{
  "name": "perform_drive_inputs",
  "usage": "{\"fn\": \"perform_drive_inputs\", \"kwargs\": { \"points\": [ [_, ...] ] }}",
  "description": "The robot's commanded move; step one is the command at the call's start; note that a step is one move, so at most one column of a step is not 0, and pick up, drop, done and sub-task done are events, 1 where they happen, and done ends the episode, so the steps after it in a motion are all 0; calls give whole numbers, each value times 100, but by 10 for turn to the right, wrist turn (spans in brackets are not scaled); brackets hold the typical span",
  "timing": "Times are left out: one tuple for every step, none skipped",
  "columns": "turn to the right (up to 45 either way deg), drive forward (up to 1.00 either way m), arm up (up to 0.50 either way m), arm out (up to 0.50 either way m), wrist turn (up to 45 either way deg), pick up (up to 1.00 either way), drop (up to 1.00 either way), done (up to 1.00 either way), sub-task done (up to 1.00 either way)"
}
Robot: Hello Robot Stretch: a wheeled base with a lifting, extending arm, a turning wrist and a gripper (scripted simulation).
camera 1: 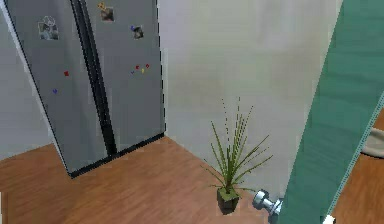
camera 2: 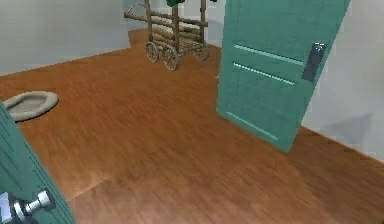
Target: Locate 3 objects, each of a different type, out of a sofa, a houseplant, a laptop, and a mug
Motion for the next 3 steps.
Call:
{"fn": "perform_drive_inputs", "kwargs": {
  "points": [
    [120, 0, 0, 0, 0, 0, 0, 0, 0],
    [0, 0, 0, 0, 0, 0, 0, 0, 100],
    [-450, 0, 0, 0, 0, 0, 0, 0, 0]
  ]
}}
